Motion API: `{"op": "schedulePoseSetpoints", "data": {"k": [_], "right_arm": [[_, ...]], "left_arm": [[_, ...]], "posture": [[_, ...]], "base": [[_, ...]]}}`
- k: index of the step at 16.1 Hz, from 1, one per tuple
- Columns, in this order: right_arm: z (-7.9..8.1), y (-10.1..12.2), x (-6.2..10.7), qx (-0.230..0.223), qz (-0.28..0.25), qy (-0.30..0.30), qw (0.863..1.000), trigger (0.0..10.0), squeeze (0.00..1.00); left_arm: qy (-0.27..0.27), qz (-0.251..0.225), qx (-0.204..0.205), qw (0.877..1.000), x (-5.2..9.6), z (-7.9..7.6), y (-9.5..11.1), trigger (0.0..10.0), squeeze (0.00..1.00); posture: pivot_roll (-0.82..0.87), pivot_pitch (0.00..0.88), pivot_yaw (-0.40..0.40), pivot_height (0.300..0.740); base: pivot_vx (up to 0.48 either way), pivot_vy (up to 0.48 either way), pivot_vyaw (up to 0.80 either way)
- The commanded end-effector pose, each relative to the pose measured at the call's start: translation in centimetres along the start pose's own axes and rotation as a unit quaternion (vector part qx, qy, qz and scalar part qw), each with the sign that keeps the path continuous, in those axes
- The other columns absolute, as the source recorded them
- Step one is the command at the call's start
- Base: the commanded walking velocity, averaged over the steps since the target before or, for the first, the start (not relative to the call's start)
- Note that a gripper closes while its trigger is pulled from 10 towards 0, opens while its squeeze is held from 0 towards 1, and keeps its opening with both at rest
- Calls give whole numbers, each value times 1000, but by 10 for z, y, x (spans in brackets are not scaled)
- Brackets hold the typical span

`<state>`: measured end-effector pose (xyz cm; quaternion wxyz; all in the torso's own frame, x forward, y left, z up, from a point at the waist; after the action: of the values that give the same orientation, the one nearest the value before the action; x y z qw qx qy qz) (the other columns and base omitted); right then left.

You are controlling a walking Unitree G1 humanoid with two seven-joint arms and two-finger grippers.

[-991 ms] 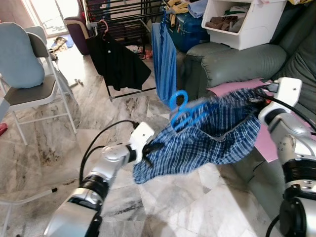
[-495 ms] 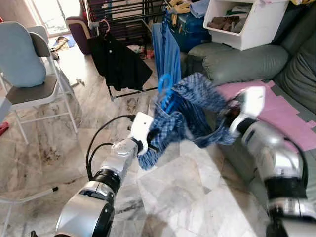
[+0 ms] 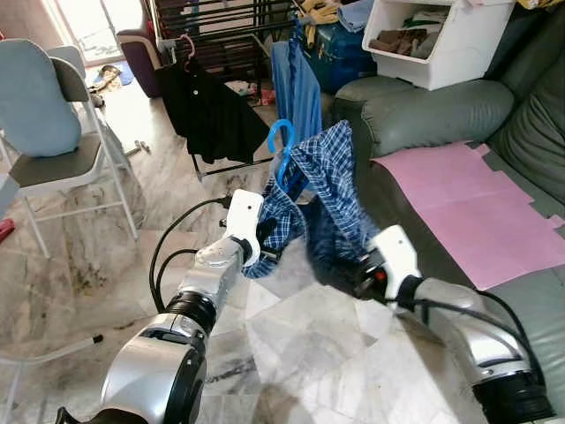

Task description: Hang hanger

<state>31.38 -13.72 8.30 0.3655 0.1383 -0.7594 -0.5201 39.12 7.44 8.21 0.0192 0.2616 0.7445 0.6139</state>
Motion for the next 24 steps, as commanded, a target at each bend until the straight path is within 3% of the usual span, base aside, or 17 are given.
{"op": "schedulePoseSetpoints", "data": {"k": [1,2,3,4,5,7,10,11,13,15,17,18,20,22,23,24], "right_arm": [[5,-5,0,29,17,5,999,10000,0],[-5,-10,2,62,29,-27,997,10000,443],[-15,-11,5,68,28,-58,996,10000,1000],[-20,-10,7,92,28,-79,992,10000,1000],[-17,-10,7,145,31,-78,986,10000,1000],[3,-8,-1,139,15,-50,989,10000,1000],[16,-4,-7,131,-7,-29,991,10000,1000],[23,-1,-6,131,-22,-6,991,10000,1000],[20,3,-2,125,-32,0,992,10000,1000],[24,11,7,157,-53,51,985,10000,1000],[15,6,12,182,-28,56,981,10000,1000],[4,3,18,200,-13,63,978,10000,1000],[-4,0,27,228,2,85,970,10000,1000],[-15,-2,38,245,25,94,965,10000,1000],[-26,-1,45,256,38,86,962,10000,1000],[-28,-1,47,261,41,85,961,10000,1000]], "left_arm": [[21,-30,13,999,1,12,21,0,0],[17,-31,2,999,2,14,23,0,0],[14,-32,-9,999,3,16,24,0,0],[14,-33,-19,999,4,19,26,0,0],[17,-32,-16,999,5,21,25,0,0],[29,-34,-1,999,4,23,27,0,0],[22,-47,0,999,2,17,34,0,0],[16,-49,-15,999,2,17,36,0,0],[15,-49,-40,998,3,19,39,0,0],[-14,-52,-93,994,6,20,47,0,0],[-66,-39,-158,984,10,15,46,0,0],[-99,-3,-222,970,15,18,34,0,0],[-128,22,-243,961,20,20,24,0,0],[-163,43,-291,942,27,22,13,0,0],[-198,60,-324,923,32,21,3,0,0],[-205,63,-329,920,34,20,2,0,0]], "posture": [[-192,0,49,740],[-192,0,48,740],[-192,0,48,740],[-193,0,42,740],[-193,0,44,740],[-190,0,42,740],[-191,0,45,740],[-193,0,46,740],[-194,0,47,740],[-193,0,48,740],[-193,0,50,740],[-185,0,51,740],[-184,0,52,740],[-186,0,54,740],[-188,0,55,740],[-188,0,55,740]], "base": [[0,0,0],[0,0,0],[0,0,0],[0,0,0],[0,0,0],[0,0,0],[0,0,0],[0,0,0],[0,0,0],[0,0,0],[0,0,0],[0,0,0],[0,0,0],[0,0,0],[0,0,0],[0,0,0]]}}
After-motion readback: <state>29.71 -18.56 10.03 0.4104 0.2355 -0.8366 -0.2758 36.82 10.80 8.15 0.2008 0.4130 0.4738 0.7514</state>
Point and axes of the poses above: a point about 5 cm out from each wrist's last joint towards the gripper, its own x axis pointing back from the gripper into the wrist, its own y axis along the axis of the wrist's last joint, z = x × y, the point moved 3 cm from there along -x, pointing out of the wrist towards the gripper, and after that the axes turned 11 degrees about x, right-handed, at the moved point
